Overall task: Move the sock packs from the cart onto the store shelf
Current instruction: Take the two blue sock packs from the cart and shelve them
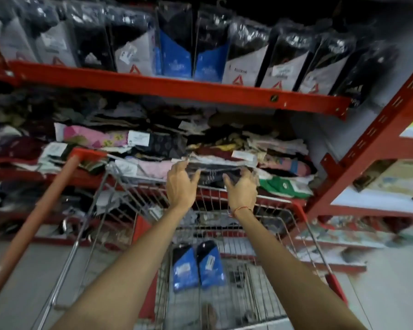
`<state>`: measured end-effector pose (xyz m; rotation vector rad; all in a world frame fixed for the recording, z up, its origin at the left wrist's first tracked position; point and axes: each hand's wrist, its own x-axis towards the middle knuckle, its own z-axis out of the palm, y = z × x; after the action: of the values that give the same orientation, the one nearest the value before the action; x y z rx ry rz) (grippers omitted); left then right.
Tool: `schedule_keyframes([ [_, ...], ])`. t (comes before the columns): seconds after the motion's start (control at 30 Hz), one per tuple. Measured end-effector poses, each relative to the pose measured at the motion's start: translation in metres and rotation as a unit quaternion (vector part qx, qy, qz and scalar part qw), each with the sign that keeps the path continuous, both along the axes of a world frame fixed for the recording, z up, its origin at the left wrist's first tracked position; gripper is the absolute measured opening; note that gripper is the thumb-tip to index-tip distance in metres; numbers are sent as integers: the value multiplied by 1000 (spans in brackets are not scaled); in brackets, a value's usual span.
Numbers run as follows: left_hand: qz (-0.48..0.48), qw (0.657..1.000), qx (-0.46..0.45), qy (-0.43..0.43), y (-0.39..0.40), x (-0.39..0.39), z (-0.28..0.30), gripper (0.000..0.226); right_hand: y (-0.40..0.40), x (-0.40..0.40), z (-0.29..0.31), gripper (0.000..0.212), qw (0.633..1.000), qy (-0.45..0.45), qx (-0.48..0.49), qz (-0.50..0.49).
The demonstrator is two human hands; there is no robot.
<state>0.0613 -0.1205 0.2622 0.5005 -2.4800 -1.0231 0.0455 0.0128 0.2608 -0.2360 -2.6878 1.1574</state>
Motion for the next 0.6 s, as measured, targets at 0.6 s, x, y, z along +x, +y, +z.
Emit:
schedule_keyframes([
  [0.6, 44, 897, 121, -423, -22, 31, -205, 48, 4, 12, -206, 53, 896, -402, 143, 121],
])
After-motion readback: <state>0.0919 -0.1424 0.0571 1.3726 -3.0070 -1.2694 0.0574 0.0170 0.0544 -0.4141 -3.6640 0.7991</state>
